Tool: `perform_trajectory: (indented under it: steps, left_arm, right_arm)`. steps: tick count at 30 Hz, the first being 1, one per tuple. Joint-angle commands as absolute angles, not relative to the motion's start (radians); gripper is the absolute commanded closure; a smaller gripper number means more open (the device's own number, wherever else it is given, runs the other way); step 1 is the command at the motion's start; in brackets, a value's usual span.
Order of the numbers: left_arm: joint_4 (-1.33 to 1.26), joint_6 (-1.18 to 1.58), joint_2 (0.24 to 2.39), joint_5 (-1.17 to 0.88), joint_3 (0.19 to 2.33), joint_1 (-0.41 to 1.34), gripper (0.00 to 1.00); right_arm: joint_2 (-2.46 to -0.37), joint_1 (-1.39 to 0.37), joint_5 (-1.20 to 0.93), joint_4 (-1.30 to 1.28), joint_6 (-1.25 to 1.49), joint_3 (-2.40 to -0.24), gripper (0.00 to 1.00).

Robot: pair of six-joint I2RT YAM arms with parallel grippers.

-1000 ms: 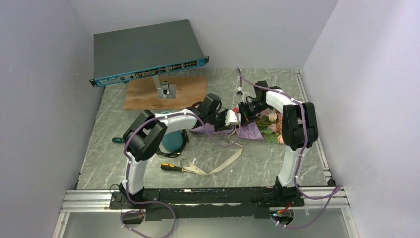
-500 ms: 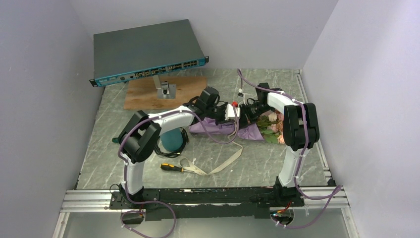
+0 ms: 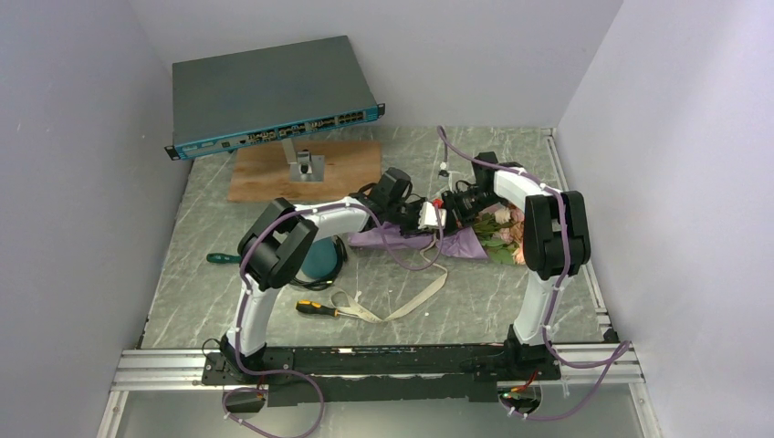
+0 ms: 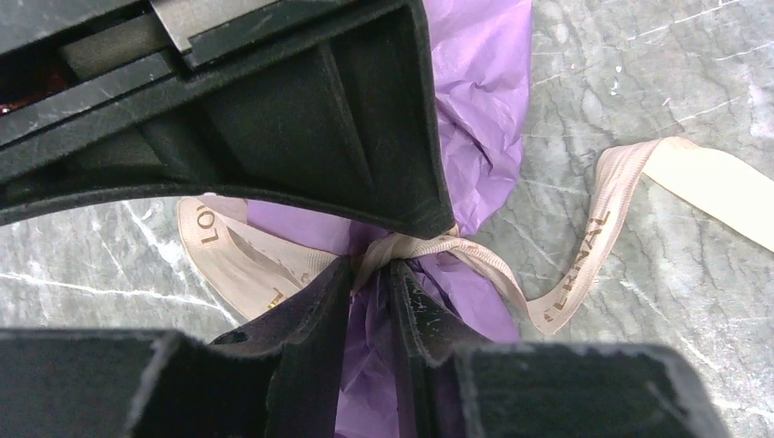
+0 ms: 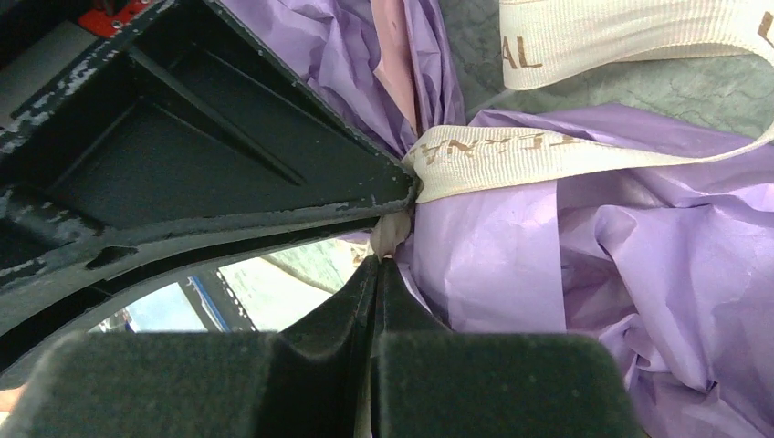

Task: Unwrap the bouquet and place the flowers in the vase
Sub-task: Untie the ribbon from the wrapping paper.

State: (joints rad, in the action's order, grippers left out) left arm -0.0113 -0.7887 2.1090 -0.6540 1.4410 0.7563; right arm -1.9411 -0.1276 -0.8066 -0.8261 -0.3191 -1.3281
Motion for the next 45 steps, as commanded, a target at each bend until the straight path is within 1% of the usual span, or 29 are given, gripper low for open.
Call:
perform_trajectory:
  steps: [1, 3, 5, 11, 18, 23, 26, 29, 32, 34, 35, 38, 41, 44, 45]
  left_arm:
    - [-0.002, -0.837, 2.105, -0.691, 1.44, 0.765, 0.7]
    - [0.019, -0.834, 2.116, -0.68, 1.446, 0.765, 0.67]
    - [0.038, -0.817, 2.13, -0.67, 1.461, 0.765, 0.69]
    - [0.048, -0.696, 2.141, -0.673, 1.49, 0.745, 0.9]
    - [0.008, -0.583, 2.113, -0.678, 1.46, 0.704, 0.91]
    - [-0.022, -0.531, 2.106, -0.68, 1.456, 0.686, 0.98]
    - [-0.038, -0.484, 2.102, -0.696, 1.458, 0.68, 0.99]
    - [-0.048, -0.447, 2.099, -0.716, 1.457, 0.675, 0.99]
    - [-0.061, -0.415, 2.095, -0.731, 1.451, 0.673, 0.93]
    - [-0.066, -0.408, 2.093, -0.737, 1.449, 0.673, 0.92]
    - [-0.064, -0.404, 2.093, -0.735, 1.449, 0.673, 0.93]
    - [-0.062, -0.4, 2.094, -0.727, 1.449, 0.67, 1.0]
    - [-0.068, -0.368, 2.094, -0.727, 1.45, 0.659, 1.0]
    - [-0.073, -0.344, 2.09, -0.749, 1.452, 0.653, 0.91]
    - [-0.07, -0.344, 2.087, -0.758, 1.454, 0.653, 0.9]
  right_arm:
    - [-1.879, -0.123, -0.842, -0.819, -0.34, -1.322, 1.0]
    - [-1.872, -0.122, -0.851, -0.822, -0.347, -1.319, 1.0]
    - [-1.868, -0.123, -0.856, -0.83, -0.358, -1.317, 1.0]
    - [-1.854, -0.122, -0.774, -0.842, -0.382, -1.278, 1.0]
    - [-1.838, -0.12, -0.689, -0.853, -0.404, -1.224, 1.0]
    - [-1.807, -0.115, -0.681, -0.853, -0.413, -1.187, 1.0]
    - [-1.798, -0.113, -0.677, -0.86, -0.418, -1.173, 1.0]
    - [-1.781, -0.112, -0.672, -0.861, -0.432, -1.162, 1.0]
    - [-1.763, -0.112, -0.665, -0.858, -0.441, -1.155, 1.0]
    - [-1.762, -0.112, -0.666, -0.86, -0.445, -1.156, 1.0]
    - [-1.764, -0.112, -0.668, -0.861, -0.445, -1.155, 1.0]
    - [-1.766, -0.112, -0.669, -0.858, -0.446, -1.151, 1.0]
    - [-1.77, -0.112, -0.664, -0.856, -0.448, -1.145, 1.0]
    - [-1.776, -0.112, -0.661, -0.855, -0.45, -1.142, 1.0]
    - [-1.776, -0.112, -0.661, -0.855, -0.45, -1.141, 1.0]
